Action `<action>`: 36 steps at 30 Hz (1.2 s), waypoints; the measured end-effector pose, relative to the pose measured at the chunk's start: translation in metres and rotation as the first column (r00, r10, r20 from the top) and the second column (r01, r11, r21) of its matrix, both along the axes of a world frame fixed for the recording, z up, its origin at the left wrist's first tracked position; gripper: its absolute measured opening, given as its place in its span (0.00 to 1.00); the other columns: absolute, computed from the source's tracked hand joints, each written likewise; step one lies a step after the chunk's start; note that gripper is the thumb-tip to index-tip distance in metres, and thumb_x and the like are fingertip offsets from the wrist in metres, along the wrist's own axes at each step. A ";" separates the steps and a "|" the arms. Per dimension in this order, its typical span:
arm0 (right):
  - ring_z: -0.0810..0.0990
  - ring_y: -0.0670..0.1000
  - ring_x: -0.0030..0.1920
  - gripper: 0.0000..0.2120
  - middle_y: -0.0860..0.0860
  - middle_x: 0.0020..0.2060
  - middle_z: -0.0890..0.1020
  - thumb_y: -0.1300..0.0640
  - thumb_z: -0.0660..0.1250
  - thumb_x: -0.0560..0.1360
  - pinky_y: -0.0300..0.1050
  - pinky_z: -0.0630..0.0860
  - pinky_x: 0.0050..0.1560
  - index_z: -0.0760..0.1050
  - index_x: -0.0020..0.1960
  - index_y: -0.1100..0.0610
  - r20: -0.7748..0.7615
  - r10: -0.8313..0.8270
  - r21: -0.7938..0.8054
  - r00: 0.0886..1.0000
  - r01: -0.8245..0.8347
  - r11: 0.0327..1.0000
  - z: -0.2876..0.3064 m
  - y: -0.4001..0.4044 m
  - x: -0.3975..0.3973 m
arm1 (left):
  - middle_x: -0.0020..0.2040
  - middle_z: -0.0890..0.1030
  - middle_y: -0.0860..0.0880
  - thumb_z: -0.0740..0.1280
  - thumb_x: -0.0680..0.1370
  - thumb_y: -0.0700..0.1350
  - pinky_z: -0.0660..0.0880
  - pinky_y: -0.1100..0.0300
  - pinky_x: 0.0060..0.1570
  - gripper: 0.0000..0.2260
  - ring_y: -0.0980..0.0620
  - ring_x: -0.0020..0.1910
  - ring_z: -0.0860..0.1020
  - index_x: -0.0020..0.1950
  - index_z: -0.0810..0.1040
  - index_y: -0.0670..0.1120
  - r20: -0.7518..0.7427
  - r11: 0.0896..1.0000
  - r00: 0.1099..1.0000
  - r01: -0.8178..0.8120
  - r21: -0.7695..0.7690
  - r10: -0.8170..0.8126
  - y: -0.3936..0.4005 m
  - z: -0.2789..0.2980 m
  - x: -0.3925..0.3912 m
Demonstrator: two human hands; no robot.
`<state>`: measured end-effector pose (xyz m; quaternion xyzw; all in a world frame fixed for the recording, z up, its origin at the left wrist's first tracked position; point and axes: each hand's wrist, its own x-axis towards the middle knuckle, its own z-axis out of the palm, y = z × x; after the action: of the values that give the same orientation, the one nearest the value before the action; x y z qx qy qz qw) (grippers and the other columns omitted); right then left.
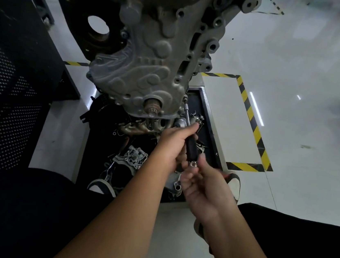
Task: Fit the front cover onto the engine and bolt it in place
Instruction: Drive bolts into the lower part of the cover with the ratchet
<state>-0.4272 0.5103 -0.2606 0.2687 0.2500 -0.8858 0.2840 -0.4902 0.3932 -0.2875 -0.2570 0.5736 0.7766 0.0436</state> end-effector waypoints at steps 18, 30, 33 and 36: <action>0.76 0.48 0.27 0.06 0.58 0.33 0.80 0.60 0.70 0.78 0.39 0.75 0.26 0.75 0.47 0.62 -0.014 -0.008 0.251 1.000 0.011 0.968 0.009 0.001 0.002 | 0.25 0.66 0.56 0.72 0.78 0.51 0.54 0.66 0.20 0.09 0.58 0.18 0.57 0.44 0.77 0.47 0.159 0.928 0.945 -0.315 0.199 0.287 -0.015 0.020 -0.046; 0.73 0.47 0.24 0.07 0.59 0.32 0.80 0.61 0.70 0.75 0.38 0.73 0.25 0.72 0.46 0.60 0.024 -0.106 0.208 0.994 0.099 0.973 0.013 0.035 0.012 | 0.24 0.56 0.53 0.72 0.80 0.49 0.52 0.64 0.18 0.11 0.55 0.20 0.52 0.42 0.77 0.45 0.326 0.569 0.843 -0.531 0.627 0.427 0.017 0.028 -0.080; 0.73 0.47 0.24 0.06 0.59 0.31 0.79 0.61 0.69 0.77 0.37 0.73 0.25 0.72 0.45 0.60 0.030 -0.117 0.225 0.993 0.107 0.968 0.015 0.043 0.009 | 0.30 0.56 0.53 0.74 0.78 0.47 0.52 0.64 0.21 0.12 0.54 0.26 0.52 0.41 0.74 0.46 0.364 0.502 0.800 -0.588 0.634 0.478 0.020 0.028 -0.084; 0.73 0.47 0.24 0.06 0.59 0.31 0.79 0.62 0.69 0.78 0.37 0.73 0.25 0.72 0.45 0.60 0.034 -0.108 0.245 0.994 0.096 0.965 0.018 0.046 0.007 | 0.30 0.57 0.53 0.75 0.78 0.46 0.52 0.64 0.20 0.13 0.55 0.22 0.53 0.41 0.72 0.45 0.346 0.511 0.784 -0.605 0.611 0.515 0.023 0.030 -0.084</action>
<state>-0.4198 0.5566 -0.2429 0.3346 0.3357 -0.8554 0.2089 -0.5739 0.4162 -0.2576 -0.4384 0.1209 0.8868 -0.0821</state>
